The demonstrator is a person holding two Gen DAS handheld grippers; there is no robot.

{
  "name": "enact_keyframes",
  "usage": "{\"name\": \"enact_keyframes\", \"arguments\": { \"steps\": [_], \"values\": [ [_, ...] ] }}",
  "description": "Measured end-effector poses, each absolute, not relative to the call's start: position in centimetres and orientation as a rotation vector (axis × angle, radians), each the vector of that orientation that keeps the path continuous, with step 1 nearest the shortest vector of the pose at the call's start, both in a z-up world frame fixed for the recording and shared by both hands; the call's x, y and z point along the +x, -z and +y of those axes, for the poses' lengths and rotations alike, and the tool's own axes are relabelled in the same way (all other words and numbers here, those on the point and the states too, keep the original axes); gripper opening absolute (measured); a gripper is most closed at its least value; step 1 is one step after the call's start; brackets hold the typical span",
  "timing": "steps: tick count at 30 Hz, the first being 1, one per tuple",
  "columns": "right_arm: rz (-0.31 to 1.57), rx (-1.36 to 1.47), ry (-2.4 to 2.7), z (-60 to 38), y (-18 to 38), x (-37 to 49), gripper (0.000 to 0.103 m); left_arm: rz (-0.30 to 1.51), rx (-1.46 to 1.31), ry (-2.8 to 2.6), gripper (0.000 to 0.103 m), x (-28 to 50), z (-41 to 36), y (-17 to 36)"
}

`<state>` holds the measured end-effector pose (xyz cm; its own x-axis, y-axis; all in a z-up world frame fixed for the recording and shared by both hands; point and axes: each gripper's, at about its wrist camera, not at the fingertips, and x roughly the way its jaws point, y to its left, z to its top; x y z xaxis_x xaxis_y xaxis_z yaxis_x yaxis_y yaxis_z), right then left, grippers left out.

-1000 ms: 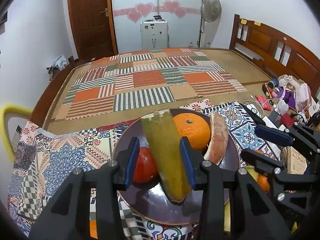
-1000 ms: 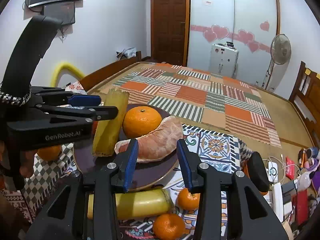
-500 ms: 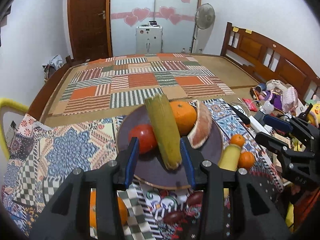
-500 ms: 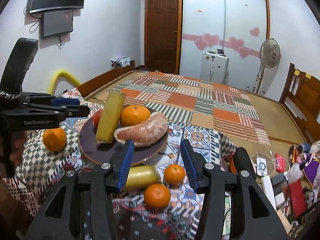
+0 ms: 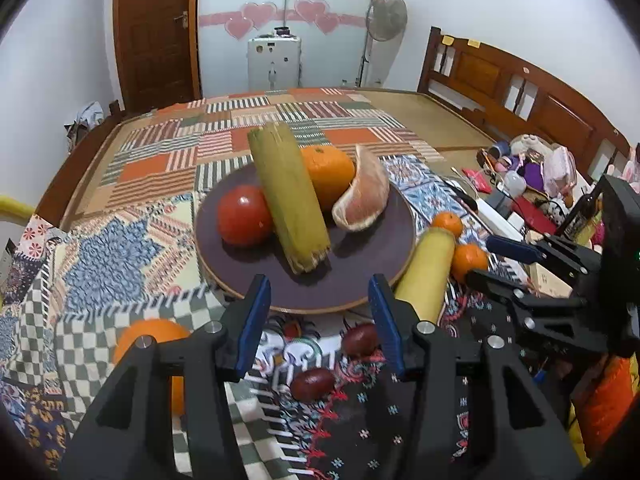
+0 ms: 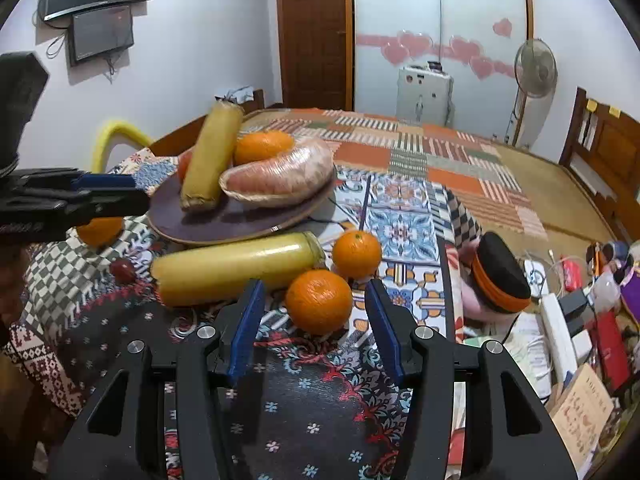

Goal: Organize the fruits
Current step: 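Grasp the yellow cylindrical fruit with the left gripper while the right gripper grasps a small orange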

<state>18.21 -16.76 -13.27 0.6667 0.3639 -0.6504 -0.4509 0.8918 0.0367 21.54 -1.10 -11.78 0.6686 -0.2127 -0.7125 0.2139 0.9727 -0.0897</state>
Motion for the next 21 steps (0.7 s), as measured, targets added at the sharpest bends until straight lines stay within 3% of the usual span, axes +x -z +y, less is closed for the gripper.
{"name": "enact_keyframes", "arguments": {
  "steps": [6,8,21],
  "values": [
    [0.736,-0.116,-0.471,-16.7,14.0,19.1,0.048,0.812,0.017,0.267,0.055,20.9,-2.2,12.7],
    [0.746,-0.105,-0.476,-16.8,14.2,19.1,0.036,0.820,0.018,0.287,0.055,20.8,-2.6,12.9],
    [0.719,-0.069,-0.479,-18.4,13.6,16.8,0.035,0.840,0.057,0.388,0.057,21.2,-7.0,13.6]
  ]
}}
